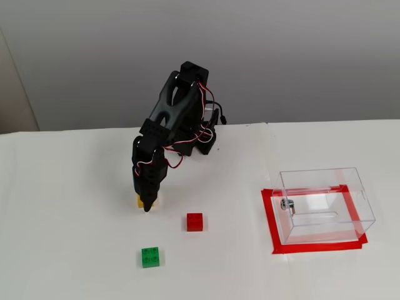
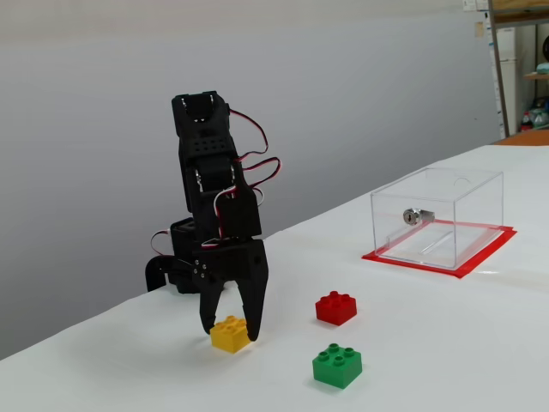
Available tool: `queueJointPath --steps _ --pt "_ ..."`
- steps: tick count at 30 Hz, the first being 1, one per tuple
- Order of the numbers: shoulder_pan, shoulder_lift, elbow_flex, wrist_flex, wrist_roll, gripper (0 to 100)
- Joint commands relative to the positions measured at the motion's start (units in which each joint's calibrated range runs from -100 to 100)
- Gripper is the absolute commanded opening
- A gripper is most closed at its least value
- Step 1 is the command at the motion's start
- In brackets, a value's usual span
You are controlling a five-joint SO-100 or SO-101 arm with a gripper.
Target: Pick the yellow lego brick and place it into the transparent box
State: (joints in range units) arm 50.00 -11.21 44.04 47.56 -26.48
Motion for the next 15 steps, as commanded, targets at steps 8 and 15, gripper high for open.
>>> queueJointPath --steps 8,15 --pt "0.4 -0.1 -1.9 -0.4 0.2 11" --pt "0.2 -0.3 -1.5 -0.2 0.2 11"
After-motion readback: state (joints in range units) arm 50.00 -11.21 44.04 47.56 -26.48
